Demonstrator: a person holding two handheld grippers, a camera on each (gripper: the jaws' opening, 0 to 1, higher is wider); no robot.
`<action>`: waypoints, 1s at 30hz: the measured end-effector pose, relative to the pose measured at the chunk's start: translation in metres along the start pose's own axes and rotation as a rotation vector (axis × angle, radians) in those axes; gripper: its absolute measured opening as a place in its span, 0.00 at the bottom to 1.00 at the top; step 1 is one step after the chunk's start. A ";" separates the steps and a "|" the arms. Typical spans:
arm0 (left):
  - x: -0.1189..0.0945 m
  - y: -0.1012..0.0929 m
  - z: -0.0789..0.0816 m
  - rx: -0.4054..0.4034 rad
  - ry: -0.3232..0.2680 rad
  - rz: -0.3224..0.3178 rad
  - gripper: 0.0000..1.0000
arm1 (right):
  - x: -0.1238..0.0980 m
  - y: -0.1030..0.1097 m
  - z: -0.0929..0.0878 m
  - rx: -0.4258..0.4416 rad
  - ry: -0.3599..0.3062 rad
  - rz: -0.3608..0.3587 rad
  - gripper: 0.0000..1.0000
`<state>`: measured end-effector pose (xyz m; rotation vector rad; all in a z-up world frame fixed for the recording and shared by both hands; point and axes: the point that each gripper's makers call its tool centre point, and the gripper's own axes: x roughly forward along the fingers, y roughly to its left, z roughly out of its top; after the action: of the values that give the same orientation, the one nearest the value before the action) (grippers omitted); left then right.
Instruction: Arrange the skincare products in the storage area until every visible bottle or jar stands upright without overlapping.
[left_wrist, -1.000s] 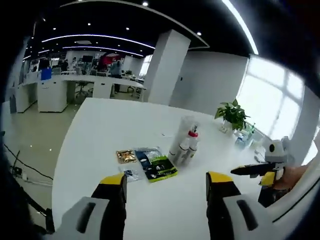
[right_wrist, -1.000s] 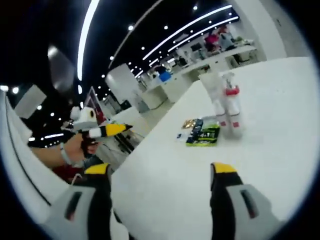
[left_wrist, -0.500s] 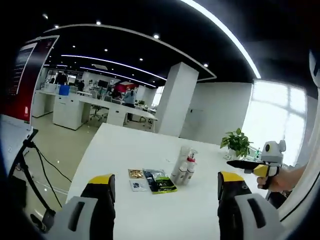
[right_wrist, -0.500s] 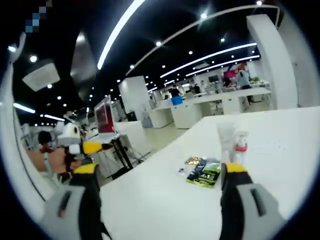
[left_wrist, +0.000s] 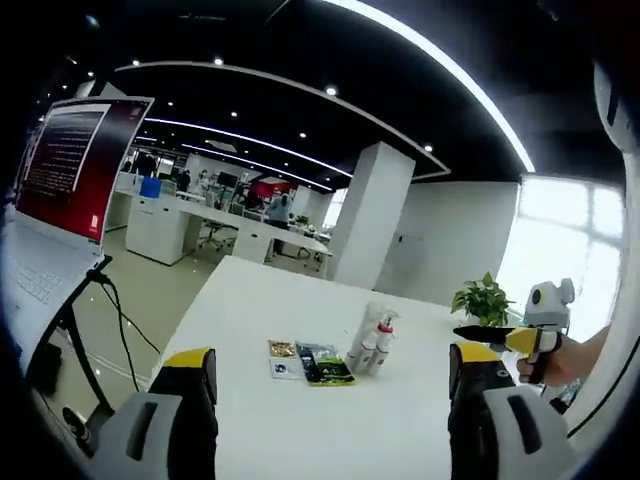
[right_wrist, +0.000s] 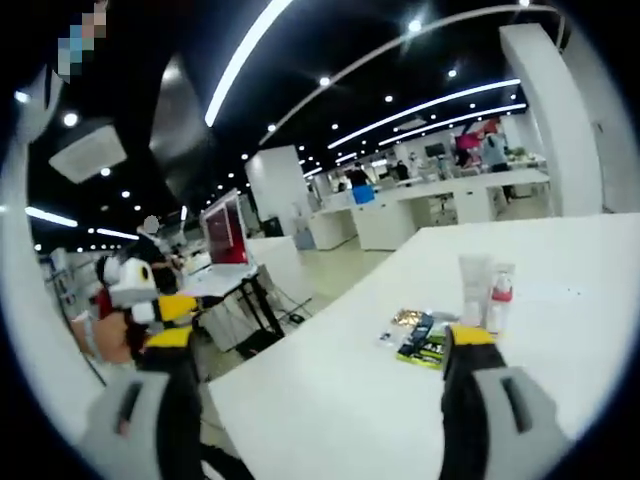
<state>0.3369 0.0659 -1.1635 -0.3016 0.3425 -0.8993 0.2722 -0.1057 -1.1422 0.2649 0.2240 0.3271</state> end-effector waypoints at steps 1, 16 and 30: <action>-0.001 -0.001 -0.001 -0.003 0.000 0.004 1.00 | 0.004 0.002 0.001 -0.009 0.004 0.003 0.99; -0.009 0.007 -0.036 0.005 0.170 -0.037 1.00 | 0.025 -0.004 -0.035 0.057 0.073 -0.008 0.99; 0.027 -0.015 -0.008 0.077 0.168 -0.166 0.99 | 0.007 -0.019 -0.002 0.048 -0.021 -0.132 0.99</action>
<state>0.3387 0.0344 -1.1691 -0.1856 0.4417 -1.1020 0.2837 -0.1199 -1.1506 0.2990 0.2278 0.1886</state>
